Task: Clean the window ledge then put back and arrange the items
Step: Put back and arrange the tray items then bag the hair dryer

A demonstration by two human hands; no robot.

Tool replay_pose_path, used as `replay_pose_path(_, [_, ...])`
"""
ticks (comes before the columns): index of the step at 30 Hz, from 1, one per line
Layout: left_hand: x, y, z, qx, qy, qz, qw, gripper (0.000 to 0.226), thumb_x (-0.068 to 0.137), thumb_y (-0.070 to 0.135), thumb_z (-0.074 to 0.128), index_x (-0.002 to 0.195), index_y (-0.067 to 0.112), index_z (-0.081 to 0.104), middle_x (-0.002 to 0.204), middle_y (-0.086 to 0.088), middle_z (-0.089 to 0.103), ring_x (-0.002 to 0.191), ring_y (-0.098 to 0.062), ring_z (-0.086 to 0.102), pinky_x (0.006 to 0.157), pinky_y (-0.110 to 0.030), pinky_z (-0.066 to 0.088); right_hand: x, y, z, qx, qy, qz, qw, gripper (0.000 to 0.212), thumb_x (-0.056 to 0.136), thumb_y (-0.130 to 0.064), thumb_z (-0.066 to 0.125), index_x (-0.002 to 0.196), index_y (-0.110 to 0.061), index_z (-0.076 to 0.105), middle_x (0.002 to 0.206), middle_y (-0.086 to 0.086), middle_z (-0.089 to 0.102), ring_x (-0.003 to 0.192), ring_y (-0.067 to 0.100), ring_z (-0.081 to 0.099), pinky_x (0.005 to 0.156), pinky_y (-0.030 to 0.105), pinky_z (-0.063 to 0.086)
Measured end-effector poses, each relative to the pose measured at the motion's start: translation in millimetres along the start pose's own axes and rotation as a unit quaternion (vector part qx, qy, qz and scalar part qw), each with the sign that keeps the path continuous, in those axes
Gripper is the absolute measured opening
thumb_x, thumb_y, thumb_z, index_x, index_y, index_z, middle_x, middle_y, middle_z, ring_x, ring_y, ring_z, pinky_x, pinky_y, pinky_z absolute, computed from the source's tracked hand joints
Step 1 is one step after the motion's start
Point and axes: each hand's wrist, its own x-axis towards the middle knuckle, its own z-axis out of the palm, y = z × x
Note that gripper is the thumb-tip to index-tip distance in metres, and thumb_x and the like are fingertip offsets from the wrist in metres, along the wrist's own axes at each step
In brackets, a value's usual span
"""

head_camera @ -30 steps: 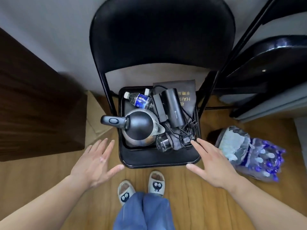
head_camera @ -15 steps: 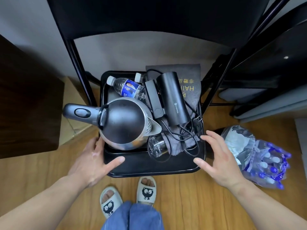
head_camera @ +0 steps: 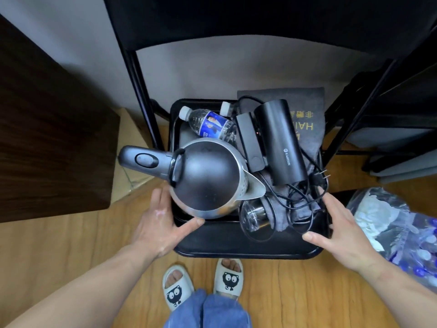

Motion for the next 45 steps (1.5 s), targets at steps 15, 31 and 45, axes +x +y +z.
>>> replay_pose_path(15, [10.2, -5.5, 23.2, -0.054, 0.053, 0.003, 0.997, 0.126, 0.033, 0.103, 0.051, 0.129, 0.023, 0.066, 0.138, 0.002, 0.047, 0.117, -0.015, 0.048, 0.087, -0.029, 0.043, 8.4, -15.3, 7.2, 0.004, 0.062, -0.032, 0.998, 0.129, 0.047, -0.098, 0.057, 0.156, -0.039, 0.022, 0.161, -0.008, 0.020, 0.148, 0.014, 0.019, 0.119, 0.039, 0.023])
replay_pose_path(31, [32.3, -14.6, 7.1, -0.151, 0.015, 0.064, 0.986, 0.119, 0.024, 0.087, 0.083, 0.123, 0.022, 0.071, 0.129, -0.003, 0.067, 0.124, -0.027, 0.058, 0.104, -0.055, 0.049, 32.3, -43.5, -15.9, 0.058, -0.006, -0.071, 0.996, 0.123, 0.039, -0.094, 0.067, 0.144, -0.063, 0.012, 0.161, -0.021, 0.016, 0.147, 0.004, 0.015, 0.120, 0.035, 0.022])
replay_pose_path(45, [20.0, -19.5, 1.6, -0.187, -0.010, 0.063, 0.980, 0.136, 0.027, 0.078, 0.091, 0.145, 0.026, 0.050, 0.143, 0.006, 0.054, 0.137, -0.016, 0.049, 0.112, -0.049, 0.045, 19.6, -24.4, -8.8, 0.110, -0.003, -0.074, 0.991, 0.123, 0.043, -0.094, 0.068, 0.150, -0.051, 0.023, 0.158, -0.012, 0.029, 0.147, 0.008, 0.025, 0.121, 0.042, 0.026])
